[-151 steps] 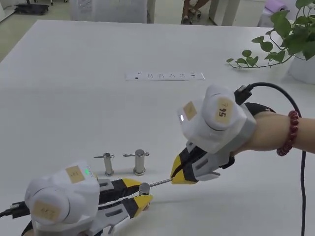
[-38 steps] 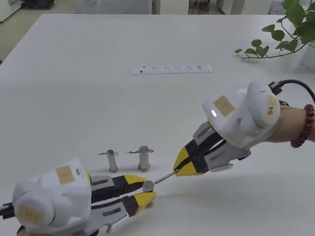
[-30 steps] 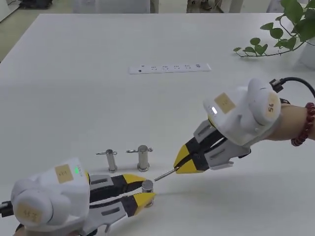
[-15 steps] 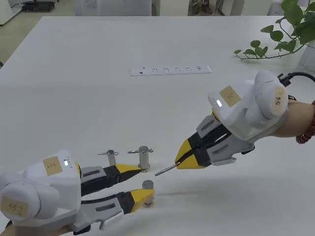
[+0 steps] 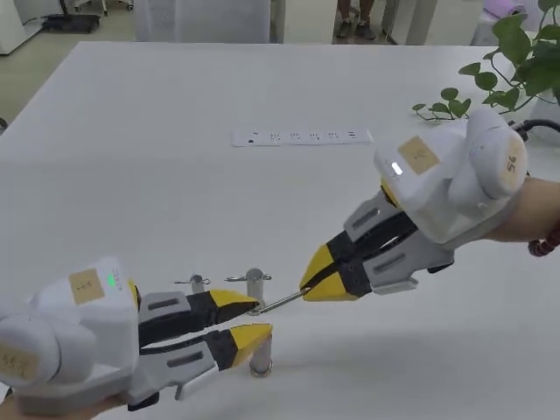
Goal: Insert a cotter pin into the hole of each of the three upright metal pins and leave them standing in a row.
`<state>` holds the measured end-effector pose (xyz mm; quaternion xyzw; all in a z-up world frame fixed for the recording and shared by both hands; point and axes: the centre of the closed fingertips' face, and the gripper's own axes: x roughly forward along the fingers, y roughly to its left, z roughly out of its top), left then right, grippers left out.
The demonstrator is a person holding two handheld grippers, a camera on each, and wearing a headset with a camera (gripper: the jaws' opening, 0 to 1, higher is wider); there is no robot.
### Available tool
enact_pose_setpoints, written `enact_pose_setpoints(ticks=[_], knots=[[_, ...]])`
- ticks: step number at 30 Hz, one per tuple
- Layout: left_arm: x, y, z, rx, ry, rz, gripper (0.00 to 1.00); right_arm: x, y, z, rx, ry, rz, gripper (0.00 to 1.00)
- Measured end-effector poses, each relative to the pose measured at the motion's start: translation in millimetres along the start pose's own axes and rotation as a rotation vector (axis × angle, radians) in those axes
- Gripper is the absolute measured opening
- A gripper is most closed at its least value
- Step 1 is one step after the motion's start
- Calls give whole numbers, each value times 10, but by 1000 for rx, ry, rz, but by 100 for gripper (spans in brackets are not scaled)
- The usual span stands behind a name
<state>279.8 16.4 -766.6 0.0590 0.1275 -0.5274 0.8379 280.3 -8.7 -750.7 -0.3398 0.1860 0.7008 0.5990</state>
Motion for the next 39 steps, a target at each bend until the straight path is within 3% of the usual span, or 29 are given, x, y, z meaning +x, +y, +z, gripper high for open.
enact_pose_setpoints(ticks=[22, 34, 39], knots=[[-11, -123, 53, 33, 2, -52, 2, 15, 93, 68, -4, -9, 36, 3], [-16, -138, 60, 48, -1, -61, 1, 22, 107, 19, 0, 16, 44, 3], [-13, -155, 76, 28, -9, -66, 1, 27, 119, -10, 0, 32, 46, 3]])
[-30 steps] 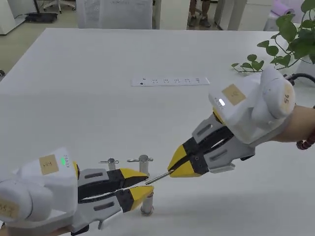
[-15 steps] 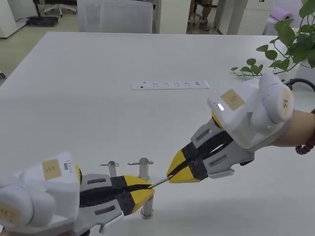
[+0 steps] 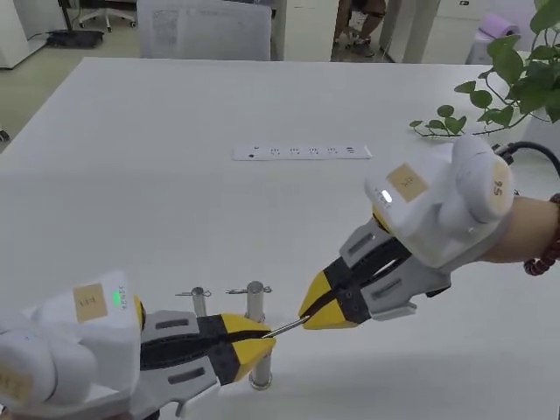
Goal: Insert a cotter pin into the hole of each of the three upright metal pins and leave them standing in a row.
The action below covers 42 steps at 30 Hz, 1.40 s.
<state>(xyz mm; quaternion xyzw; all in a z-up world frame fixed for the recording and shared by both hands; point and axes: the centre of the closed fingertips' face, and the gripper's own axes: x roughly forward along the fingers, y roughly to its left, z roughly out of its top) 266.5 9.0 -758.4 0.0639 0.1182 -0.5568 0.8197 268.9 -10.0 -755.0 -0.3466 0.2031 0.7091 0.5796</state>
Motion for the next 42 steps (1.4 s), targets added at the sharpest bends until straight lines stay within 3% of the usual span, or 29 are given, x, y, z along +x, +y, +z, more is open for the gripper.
enact_pose_setpoints(ticks=[4, 19, 27, 42], knots=[[0, -21, -4, -27, 5, -3, 1, 13, 9, -13, 7, 15, 0, 3], [6, -92, 53, -25, 22, -35, 0, 77, 67, -113, 15, 89, 8, 5], [-1, -138, 49, -11, 32, -60, 0, 104, 98, -129, 17, 97, 16, 9], [2, -194, 43, 19, 54, -86, 0, 152, 183, -120, 30, 99, 55, 5]])
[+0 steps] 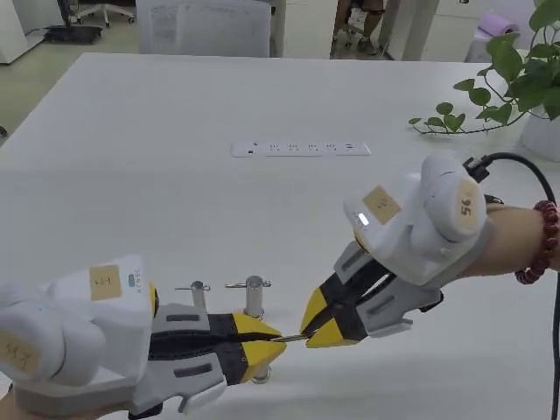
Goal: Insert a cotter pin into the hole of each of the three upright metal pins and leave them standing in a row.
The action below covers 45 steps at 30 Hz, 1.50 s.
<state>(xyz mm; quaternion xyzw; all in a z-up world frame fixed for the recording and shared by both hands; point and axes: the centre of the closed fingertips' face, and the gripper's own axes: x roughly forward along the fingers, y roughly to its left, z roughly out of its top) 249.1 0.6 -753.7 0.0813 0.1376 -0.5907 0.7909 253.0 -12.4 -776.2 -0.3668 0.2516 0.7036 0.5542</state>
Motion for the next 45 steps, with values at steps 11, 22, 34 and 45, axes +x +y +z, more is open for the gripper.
enact_pose_setpoints(ticks=[11, 22, 34, 45], knots=[[13, -22, -34, 39, 12, 0, 0, 13, 19, -24, 21, 13, 1, 2], [23, 12, -143, 23, 18, 36, 13, 5, -26, -51, 23, 28, -24, 2], [6, 147, -218, 15, 7, 113, 29, -1, -128, -235, 24, 89, -74, 2], [80, 264, -341, -16, 0, 166, 31, 50, -234, -403, 21, 124, -98, 2]])
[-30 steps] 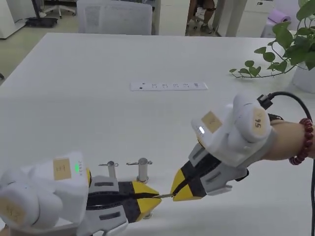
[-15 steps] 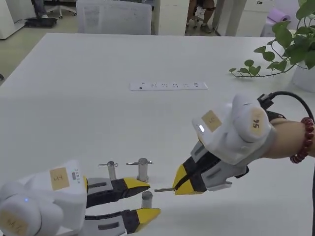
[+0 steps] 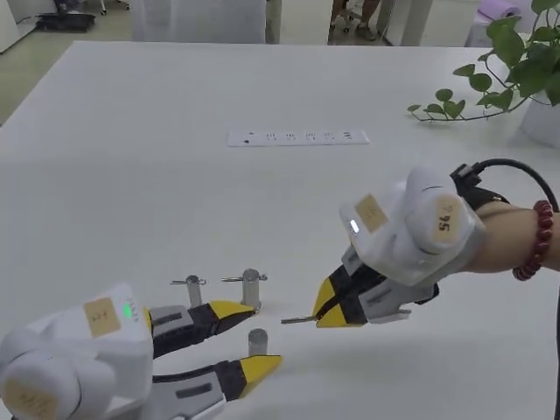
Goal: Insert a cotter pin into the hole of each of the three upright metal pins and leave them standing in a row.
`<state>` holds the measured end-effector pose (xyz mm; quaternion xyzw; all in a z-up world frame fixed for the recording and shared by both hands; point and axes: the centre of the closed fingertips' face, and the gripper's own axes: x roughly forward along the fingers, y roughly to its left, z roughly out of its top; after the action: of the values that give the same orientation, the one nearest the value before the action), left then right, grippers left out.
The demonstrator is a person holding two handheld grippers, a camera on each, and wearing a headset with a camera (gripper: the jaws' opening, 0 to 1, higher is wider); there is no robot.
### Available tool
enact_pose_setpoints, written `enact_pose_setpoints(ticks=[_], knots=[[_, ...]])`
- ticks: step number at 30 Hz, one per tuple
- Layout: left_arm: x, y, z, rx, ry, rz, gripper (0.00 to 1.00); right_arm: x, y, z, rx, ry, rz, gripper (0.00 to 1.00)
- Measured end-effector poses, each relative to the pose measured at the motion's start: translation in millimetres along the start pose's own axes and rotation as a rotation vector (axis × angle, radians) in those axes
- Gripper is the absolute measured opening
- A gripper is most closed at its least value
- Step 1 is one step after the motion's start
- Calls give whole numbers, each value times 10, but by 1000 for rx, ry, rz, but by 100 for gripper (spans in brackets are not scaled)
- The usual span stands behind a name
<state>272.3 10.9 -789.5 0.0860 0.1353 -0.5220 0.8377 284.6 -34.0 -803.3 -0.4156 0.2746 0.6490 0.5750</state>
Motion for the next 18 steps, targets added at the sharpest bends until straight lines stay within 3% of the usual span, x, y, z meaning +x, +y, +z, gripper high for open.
enact_pose_setpoints(ticks=[13, 18], knots=[[93, 52, -90, -34, 16, 14, 28, 174, -17, -97, -27, 39, 29, 2], [113, 49, -164, -39, 42, 11, 25, 209, -20, -118, -30, 44, 35, 2]])
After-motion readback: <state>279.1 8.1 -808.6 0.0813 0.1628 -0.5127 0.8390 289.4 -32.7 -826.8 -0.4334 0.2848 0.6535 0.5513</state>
